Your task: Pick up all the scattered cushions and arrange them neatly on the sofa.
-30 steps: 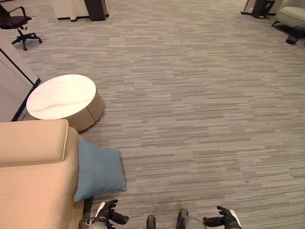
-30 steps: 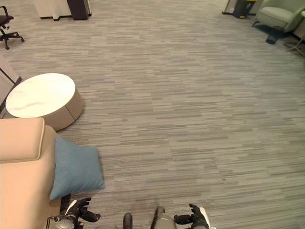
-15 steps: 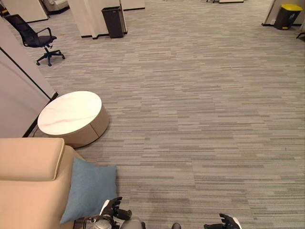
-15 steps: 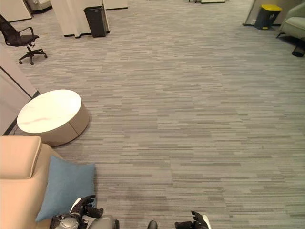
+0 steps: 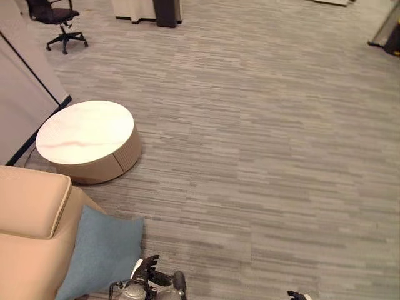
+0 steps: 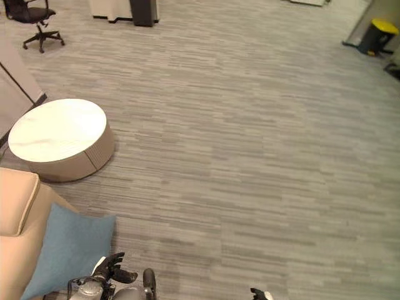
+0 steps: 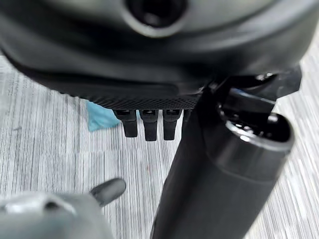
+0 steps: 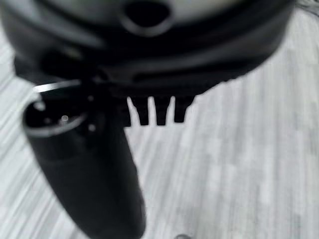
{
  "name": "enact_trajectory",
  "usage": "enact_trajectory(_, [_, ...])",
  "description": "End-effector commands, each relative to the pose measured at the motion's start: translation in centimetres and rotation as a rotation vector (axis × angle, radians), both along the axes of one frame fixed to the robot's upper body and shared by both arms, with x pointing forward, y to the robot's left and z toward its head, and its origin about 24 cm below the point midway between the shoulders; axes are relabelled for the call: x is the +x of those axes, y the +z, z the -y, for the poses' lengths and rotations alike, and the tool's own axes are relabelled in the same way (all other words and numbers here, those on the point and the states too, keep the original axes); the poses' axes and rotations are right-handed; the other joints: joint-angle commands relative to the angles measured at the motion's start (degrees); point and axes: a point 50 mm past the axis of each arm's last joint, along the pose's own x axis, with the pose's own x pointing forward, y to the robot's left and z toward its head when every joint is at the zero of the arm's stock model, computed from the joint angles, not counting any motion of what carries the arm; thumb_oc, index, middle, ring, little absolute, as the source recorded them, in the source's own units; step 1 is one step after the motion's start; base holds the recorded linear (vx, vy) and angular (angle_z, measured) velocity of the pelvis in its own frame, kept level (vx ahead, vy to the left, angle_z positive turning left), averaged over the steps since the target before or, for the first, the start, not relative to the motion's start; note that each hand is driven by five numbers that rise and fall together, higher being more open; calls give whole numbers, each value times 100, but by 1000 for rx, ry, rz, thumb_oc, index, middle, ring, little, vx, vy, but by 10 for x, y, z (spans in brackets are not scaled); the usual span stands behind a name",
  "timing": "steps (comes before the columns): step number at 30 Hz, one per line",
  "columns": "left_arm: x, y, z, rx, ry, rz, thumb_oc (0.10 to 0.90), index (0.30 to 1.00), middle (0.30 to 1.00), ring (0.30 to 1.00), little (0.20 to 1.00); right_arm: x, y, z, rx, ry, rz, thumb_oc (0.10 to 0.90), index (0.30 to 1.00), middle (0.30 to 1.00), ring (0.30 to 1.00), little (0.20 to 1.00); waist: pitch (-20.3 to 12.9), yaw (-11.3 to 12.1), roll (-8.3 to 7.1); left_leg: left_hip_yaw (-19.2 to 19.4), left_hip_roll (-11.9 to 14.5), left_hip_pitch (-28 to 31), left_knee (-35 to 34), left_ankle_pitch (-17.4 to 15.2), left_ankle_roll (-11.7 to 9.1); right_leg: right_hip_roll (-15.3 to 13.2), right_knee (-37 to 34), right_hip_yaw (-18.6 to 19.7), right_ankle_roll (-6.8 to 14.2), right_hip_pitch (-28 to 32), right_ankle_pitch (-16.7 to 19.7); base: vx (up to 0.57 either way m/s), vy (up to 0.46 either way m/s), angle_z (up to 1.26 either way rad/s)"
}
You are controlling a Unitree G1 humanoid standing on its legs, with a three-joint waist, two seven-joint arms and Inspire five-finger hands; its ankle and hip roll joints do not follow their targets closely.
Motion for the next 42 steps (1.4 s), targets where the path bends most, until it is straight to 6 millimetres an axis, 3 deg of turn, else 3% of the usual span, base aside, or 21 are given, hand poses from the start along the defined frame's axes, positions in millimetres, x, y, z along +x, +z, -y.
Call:
enact_trajectory(1, [1,3,-7,23,7,32,800,900,900,900,900,20,13,22,-64,47,78,800,900,900,900,900,-17,250,183,-429,-18,-275,711,-592,-159,-329,1008,393,459,-623,931,171,78,45])
enact_trajectory(2, [0,3,-10,29,4,27,800,900,900,900,900,23,15,22,-65,57,88,800,900,900,900,900,-5,249,233,-561,-59,-170,657,-640,-113,-346,1316,474,518,-783,1019,223,93,55])
enact_trajectory(4, [-2,3,-10,32,2,25,800,900,900,900,900,28,17,24,-70,65,103,800,900,900,900,900,44,208,350,-839,-98,70,559,-690,-88,-285,1626,710,418,-1181,933,194,16,93])
enact_trajectory(7, [-4,2,-9,31,-12,17,800,900,900,900,900,33,19,26,-79,78,114,800,900,900,900,900,122,112,434,-1205,-152,244,494,-699,-147,-181,1000,1008,231,-1424,689,191,-79,96])
enact_trajectory(9, [-6,1,-9,37,-24,6,800,900,900,900,900,36,20,25,-73,77,132,800,900,900,900,900,188,-4,409,-1515,-252,328,493,-718,-173,87,453,1651,180,-1634,726,181,-124,88])
enact_trajectory(11, [-3,0,-5,37,-52,1,800,900,900,900,900,34,20,26,-62,61,136,800,900,900,900,900,188,-181,350,-2114,-457,390,345,-636,-255,394,-271,2597,184,-1680,953,188,-144,72])
enact_trajectory(13, [-4,-1,-4,36,-50,-3,800,900,900,900,900,32,20,27,-65,66,132,800,900,900,900,900,179,-222,354,-2250,-473,406,312,-622,-285,410,-326,2584,178,-1644,995,86,-125,195])
enact_trajectory(15, [-5,-2,0,33,-48,-5,800,900,900,900,900,29,20,27,-67,78,127,800,900,900,900,900,106,-250,323,-2366,-464,415,276,-614,-392,303,-676,2243,99,-1409,1012,97,-219,153])
enact_trajectory(16, [0,0,2,22,-38,13,800,900,900,900,900,28,20,28,-71,70,131,800,900,900,900,900,92,-239,279,-2396,-412,242,496,-600,-589,255,-911,1985,65,-1256,1044,78,-272,89])
enact_trajectory(18, [2,0,4,9,-29,24,800,900,900,900,900,28,20,28,-67,67,137,800,900,900,900,900,112,-234,234,-2173,-302,23,818,-648,-676,172,-1068,1741,17,-1094,1018,58,-207,113])
enact_trajectory(22, [1,0,6,5,-20,19,800,900,900,900,900,26,21,33,-75,47,136,800,900,900,900,900,228,-279,190,-1086,148,-418,1399,-605,-697,55,-1239,1130,-103,-788,925,-9,-119,76])
enact_trajectory(23, [1,-1,8,6,-32,19,800,900,900,900,900,17,19,34,-71,21,117,800,900,900,900,900,233,-351,188,-389,456,-494,1334,-538,-688,10,-1285,723,-118,-635,865,62,-104,104])
enact_trajectory(24, [0,-1,7,7,-35,14,800,900,900,900,900,13,18,34,-68,10,107,800,900,900,900,900,203,-368,199,-258,518,-440,1269,-603,-750,25,-1297,634,-91,-548,779,78,-100,126])
enact_trajectory(26, [-2,-1,7,8,-39,7,800,900,900,900,900,11,17,34,-67,-4,101,800,900,900,900,900,208,-398,165,77,598,-586,1394,-436,-744,-35,-1241,358,-146,-533,797,9,-36,118])
enact_trajectory(29, [-3,-2,6,9,-39,0,800,900,900,900,900,8,15,33,-57,-11,92,800,900,900,900,900,192,-411,162,191,658,-459,1424,-599,-799,-45,-1195,208,-110,-401,671,96,6,61])
enact_trajectory(34, [-18,-6,-3,21,2,-48,800,900,900,900,900,10,12,25,-41,20,80,800,900,900,900,900,60,-250,131,-32,496,-119,981,-713,-678,-118,-1024,-61,-27,-241,541,115,103,26])
enact_trajectory(37, [-21,-5,-11,25,35,-51,800,900,900,900,900,15,12,21,-29,44,87,800,900,900,900,900,24,-97,147,-296,264,186,605,-815,-466,-378,-113,-86,140,-462,531,105,169,4])
enact_trajectory(38, [-21,-5,-11,25,35,-51,800,900,900,900,900,15,12,21,-29,44,87,800,900,900,900,900,23,-97,147,-295,263,186,604,-814,-465,-379,-111,-85,140,-464,530,14,156,20])
enact_trajectory(39, [-19,-4,-15,32,43,-42,800,900,900,900,900,21,14,19,-18,36,109,800,900,900,900,900,81,-114,184,-410,196,219,519,-700,-324,-512,534,-21,231,-772,788,59,157,21])
enact_trajectory(40, [-20,-3,-18,41,41,-41,800,900,900,900,900,27,15,18,-6,22,135,800,900,900,900,900,98,-179,223,-648,123,340,413,-719,-275,-391,873,451,277,-1094,837,103,177,60])
enact_trajectory(42, [-18,-2,-17,42,31,-32,800,900,900,900,900,29,16,18,-5,20,143,800,900,900,900,900,105,-267,273,-945,28,475,282,-682,-279,-131,712,1031,218,-1339,768,161,51,80])
